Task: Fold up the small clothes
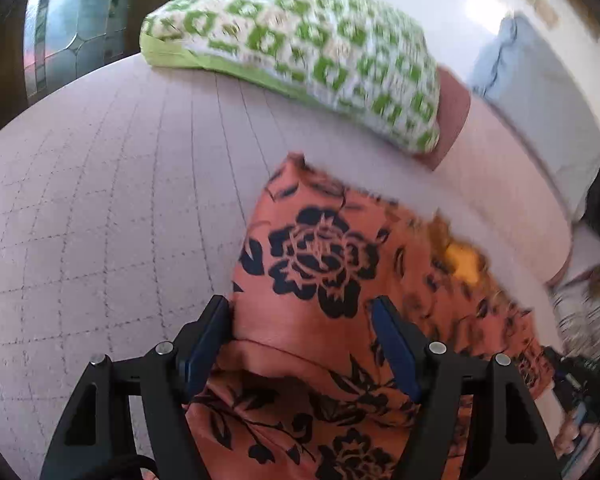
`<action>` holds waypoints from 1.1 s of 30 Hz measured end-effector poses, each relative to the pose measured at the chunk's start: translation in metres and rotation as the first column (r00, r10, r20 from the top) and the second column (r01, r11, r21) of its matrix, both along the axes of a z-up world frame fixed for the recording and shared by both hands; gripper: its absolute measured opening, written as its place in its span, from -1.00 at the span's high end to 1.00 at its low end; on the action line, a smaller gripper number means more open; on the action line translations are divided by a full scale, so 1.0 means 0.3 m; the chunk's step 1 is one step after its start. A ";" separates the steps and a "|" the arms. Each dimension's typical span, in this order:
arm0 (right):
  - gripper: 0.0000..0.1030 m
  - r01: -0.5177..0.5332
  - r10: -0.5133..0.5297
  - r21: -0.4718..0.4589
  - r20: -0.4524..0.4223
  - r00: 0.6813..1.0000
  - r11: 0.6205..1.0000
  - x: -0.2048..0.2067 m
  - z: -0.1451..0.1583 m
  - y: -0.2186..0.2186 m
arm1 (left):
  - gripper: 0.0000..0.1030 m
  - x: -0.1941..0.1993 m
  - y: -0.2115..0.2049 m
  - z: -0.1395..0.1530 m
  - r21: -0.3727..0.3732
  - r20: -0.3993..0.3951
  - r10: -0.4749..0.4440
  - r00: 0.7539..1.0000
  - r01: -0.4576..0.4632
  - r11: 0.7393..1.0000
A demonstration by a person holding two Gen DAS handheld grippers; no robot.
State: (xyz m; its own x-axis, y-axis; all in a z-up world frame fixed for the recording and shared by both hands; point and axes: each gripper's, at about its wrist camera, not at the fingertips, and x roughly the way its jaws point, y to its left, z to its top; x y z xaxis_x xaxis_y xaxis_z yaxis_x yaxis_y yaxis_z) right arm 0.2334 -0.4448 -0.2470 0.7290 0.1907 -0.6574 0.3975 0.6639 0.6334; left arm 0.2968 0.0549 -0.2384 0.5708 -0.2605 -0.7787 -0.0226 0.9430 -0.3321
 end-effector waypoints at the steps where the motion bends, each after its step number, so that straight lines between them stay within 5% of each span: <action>1: 0.81 0.001 -0.001 0.000 -0.034 0.999 1.000 0.009 -0.018 0.005 | -0.44 0.003 -0.013 -0.005 0.029 -0.003 -0.005 1.000 0.005 1.000; 6: 0.81 0.031 -0.029 0.022 -0.080 0.996 0.999 -0.007 -0.019 -0.039 | -0.47 0.013 -0.039 -0.037 0.138 -0.045 -0.027 0.999 0.033 0.990; 10: 0.79 0.106 -0.103 -0.048 0.047 0.994 0.993 -0.085 0.064 -0.045 | -0.46 0.007 -0.022 -0.010 0.121 -0.033 0.006 0.999 -0.002 0.993; 15: 0.79 -0.154 0.149 0.032 0.119 0.982 0.988 -0.041 0.078 0.081 | -0.46 -0.030 -0.023 0.074 0.092 0.098 -0.011 0.995 0.002 0.996; 18: 0.79 -0.180 0.180 0.005 0.018 0.983 0.984 -0.012 0.030 0.129 | -0.47 -0.057 -0.065 0.110 0.119 0.165 -0.073 0.984 0.054 0.991; 21: 0.85 -0.154 0.142 -0.061 -0.159 0.977 0.986 0.034 -0.094 0.122 | -0.47 -0.032 -0.101 0.056 0.137 0.077 -0.122 0.990 0.111 0.984; 25: 0.81 -0.115 0.108 -0.092 -0.081 0.991 0.989 0.010 -0.058 0.099 | -0.47 -0.014 -0.131 0.015 0.235 0.008 -0.138 0.990 0.133 0.963; 28: 0.79 -0.138 0.148 -0.123 0.071 0.987 0.983 -0.020 0.034 0.117 | -0.47 -0.034 -0.132 0.041 0.207 0.041 -0.141 0.989 0.130 0.970; 33: 0.79 -0.199 0.202 -0.078 0.022 0.979 0.977 0.037 -0.035 0.158 | -0.50 -0.065 -0.197 0.049 0.251 0.090 -0.205 0.975 0.177 0.952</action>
